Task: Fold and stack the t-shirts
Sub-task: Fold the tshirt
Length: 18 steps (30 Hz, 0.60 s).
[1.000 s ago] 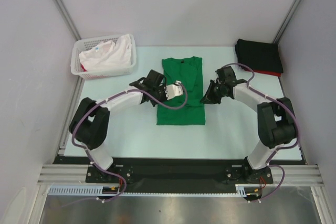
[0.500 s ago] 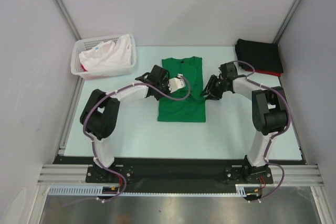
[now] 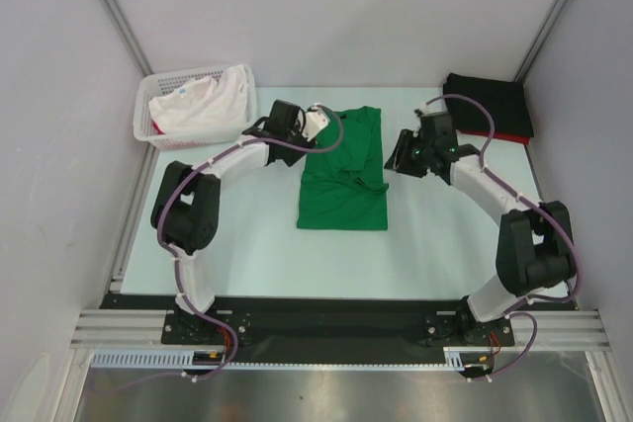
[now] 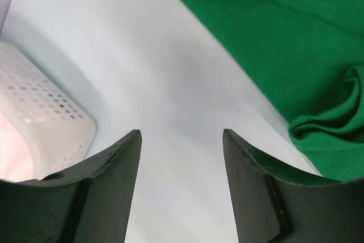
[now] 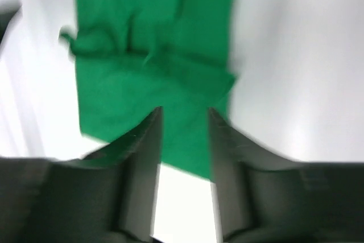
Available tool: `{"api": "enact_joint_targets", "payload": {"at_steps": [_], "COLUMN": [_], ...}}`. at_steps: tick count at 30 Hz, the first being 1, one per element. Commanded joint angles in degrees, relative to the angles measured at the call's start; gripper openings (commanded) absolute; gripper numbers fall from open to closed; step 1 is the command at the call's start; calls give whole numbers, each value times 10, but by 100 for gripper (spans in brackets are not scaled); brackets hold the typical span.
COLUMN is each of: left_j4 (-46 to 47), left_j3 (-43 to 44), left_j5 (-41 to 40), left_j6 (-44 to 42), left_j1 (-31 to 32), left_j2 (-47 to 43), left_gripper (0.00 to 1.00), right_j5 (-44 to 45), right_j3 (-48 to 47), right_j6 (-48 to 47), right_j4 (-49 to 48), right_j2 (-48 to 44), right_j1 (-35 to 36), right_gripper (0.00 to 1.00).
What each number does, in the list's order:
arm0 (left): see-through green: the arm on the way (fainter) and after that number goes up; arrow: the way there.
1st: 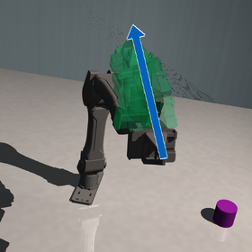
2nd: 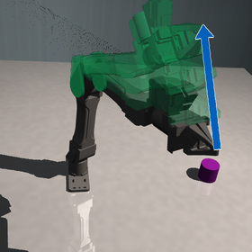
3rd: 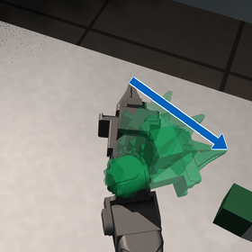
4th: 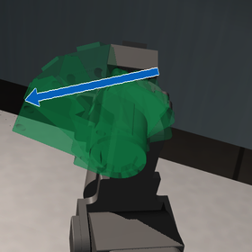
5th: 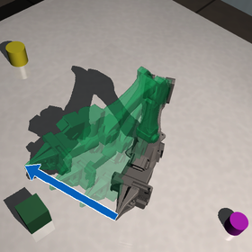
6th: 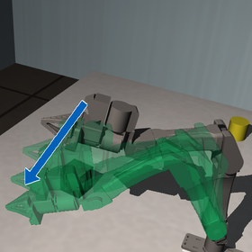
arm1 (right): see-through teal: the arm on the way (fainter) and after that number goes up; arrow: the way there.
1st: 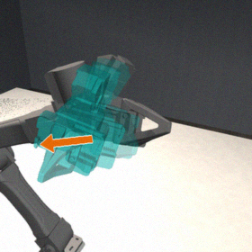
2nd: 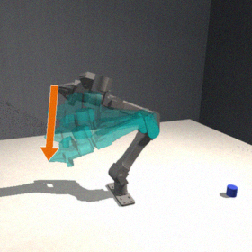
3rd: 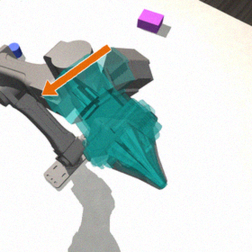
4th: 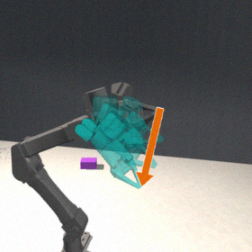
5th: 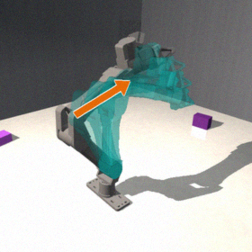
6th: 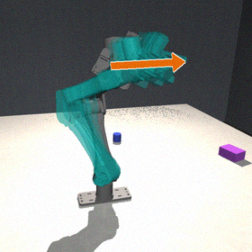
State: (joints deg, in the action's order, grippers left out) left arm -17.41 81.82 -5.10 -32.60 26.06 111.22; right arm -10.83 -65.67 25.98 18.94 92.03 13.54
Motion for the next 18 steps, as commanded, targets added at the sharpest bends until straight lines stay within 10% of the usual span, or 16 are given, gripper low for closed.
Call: {"api": "enact_joint_targets", "payload": {"at_steps": [1, 18], "left_j4": [-5, -108], "left_j3": [22, -104], "left_j5": [17, 102], "left_j6": [44, 39], "left_j1": [-6, -10], "left_j2": [-26, -197], "left_gripper": [65, 76], "right_j5": [-43, 45], "right_j3": [48, -196], "right_j6": [-33, -54], "right_j4": [-16, 53], "right_j2": [-16, 240], "right_j1": [66, 135], "right_gripper": [37, 32]}}
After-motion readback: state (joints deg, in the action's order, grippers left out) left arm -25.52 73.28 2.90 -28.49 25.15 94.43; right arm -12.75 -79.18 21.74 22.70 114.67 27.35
